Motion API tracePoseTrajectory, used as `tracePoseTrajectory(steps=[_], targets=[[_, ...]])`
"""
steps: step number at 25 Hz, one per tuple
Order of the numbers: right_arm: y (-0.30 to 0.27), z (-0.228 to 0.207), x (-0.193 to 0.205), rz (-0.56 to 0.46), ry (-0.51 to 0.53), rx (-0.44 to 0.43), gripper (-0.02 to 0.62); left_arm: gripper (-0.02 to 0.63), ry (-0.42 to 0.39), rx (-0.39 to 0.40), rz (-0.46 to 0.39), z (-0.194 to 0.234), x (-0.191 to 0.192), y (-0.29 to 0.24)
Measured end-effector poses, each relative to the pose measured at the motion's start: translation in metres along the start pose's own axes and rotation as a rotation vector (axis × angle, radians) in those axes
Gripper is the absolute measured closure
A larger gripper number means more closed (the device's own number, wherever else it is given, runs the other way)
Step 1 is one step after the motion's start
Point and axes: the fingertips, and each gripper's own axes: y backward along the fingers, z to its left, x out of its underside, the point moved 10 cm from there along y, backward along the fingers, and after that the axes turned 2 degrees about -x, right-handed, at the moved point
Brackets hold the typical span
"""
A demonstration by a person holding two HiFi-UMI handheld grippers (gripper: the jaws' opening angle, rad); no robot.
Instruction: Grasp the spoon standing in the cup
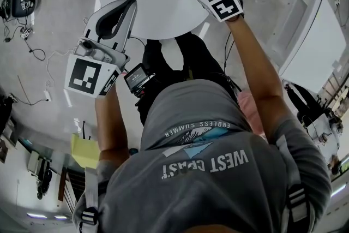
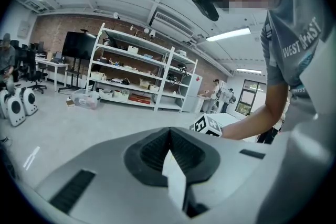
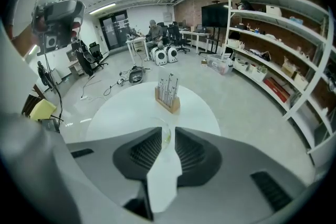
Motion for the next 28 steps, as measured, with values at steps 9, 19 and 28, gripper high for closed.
tracePoseTrajectory(steps=[9, 19, 28], targets=[[-0.005, 0.005, 0.001, 0.053, 0.107, 0.064, 0.545, 0.603, 0.009, -0.003, -0.003, 0.001, 0.005, 0.003], [-0.003, 0.013, -0.002, 0.082, 0.173, 0.117, 0.566, 0.603, 0.012, -0.001, -0.016, 0.004, 0.005, 0.008], [0.003, 0.02, -0.002, 0.092, 0.227, 0.155, 0.587, 0.603, 0.007, 0.005, -0.029, 0.003, 0.004, 0.012]])
